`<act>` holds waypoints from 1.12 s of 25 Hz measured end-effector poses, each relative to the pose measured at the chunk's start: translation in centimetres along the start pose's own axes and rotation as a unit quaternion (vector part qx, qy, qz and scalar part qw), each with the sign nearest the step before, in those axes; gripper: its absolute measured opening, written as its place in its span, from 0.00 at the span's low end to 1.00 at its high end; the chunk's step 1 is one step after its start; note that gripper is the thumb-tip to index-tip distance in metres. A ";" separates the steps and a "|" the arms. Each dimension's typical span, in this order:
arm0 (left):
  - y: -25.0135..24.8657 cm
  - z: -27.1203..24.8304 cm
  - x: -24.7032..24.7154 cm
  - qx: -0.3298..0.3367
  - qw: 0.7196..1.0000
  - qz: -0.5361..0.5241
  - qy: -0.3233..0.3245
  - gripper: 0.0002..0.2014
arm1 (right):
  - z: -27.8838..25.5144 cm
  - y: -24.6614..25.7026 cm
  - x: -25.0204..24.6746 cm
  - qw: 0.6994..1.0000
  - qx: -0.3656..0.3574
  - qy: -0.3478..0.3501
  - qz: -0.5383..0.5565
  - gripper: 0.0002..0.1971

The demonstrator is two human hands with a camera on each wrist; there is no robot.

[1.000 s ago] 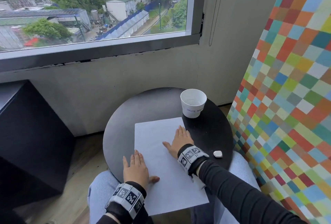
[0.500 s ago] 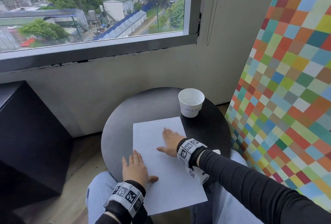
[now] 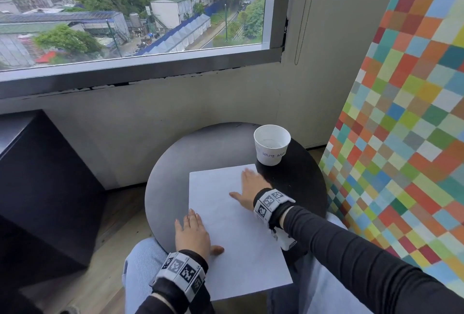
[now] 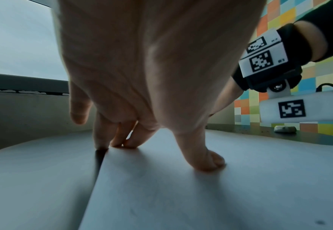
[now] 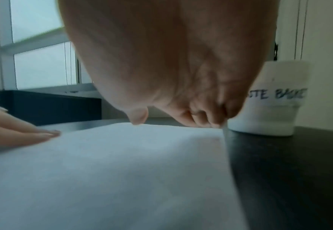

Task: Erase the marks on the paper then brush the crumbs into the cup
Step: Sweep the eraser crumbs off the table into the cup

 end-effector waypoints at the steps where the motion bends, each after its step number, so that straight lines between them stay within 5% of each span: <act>1: -0.1 0.0 -0.1 -0.002 1.000 0.001 -0.002 0.55 | -0.2 0.9 0.5 0.999 -0.030 0.021 -0.005 0.42; 5: -0.2 0.0 0.1 -0.002 1.000 -0.004 0.003 0.56 | 0.4 0.3 0.2 0.997 0.070 -0.008 -0.013 0.41; 9: -0.1 0.2 0.2 -0.006 1.000 -0.005 -0.003 0.56 | 1.2 2.9 1.5 0.998 -0.041 0.052 0.006 0.38; 12: -0.1 0.1 0.3 -0.002 1.000 -0.001 0.002 0.56 | 1.1 2.2 0.0 0.997 0.058 0.003 -0.052 0.35; 16: -0.1 0.2 0.3 -0.004 1.000 -0.001 0.005 0.56 | 0.7 6.5 1.9 0.985 -0.150 0.086 -0.030 0.29; 20: -0.1 0.2 0.2 -0.003 1.000 -0.004 0.010 0.56 | 2.6 5.8 0.4 1.000 -0.028 0.006 -0.001 0.36; 23: -0.1 0.2 0.1 -0.002 1.000 -0.001 0.013 0.56 | 2.3 9.0 2.4 0.988 -0.123 0.088 -0.028 0.33; 26: 0.0 0.2 0.2 -0.005 1.000 -0.003 0.013 0.57 | 2.8 7.9 1.1 0.993 0.000 0.045 -0.105 0.32; 28: 0.0 0.1 0.4 -0.004 1.000 0.000 0.012 0.57 | 2.9 8.1 0.6 0.995 -0.001 0.024 -0.094 0.31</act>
Point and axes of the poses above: each hand's wrist, its own z-axis towards the middle knuckle, its own x-axis out of the palm, y = z × x, the point moved 5 cm from there along z, towards the middle knuckle, and after that the axes turned 10 degrees about z, right-handed, at the moved point
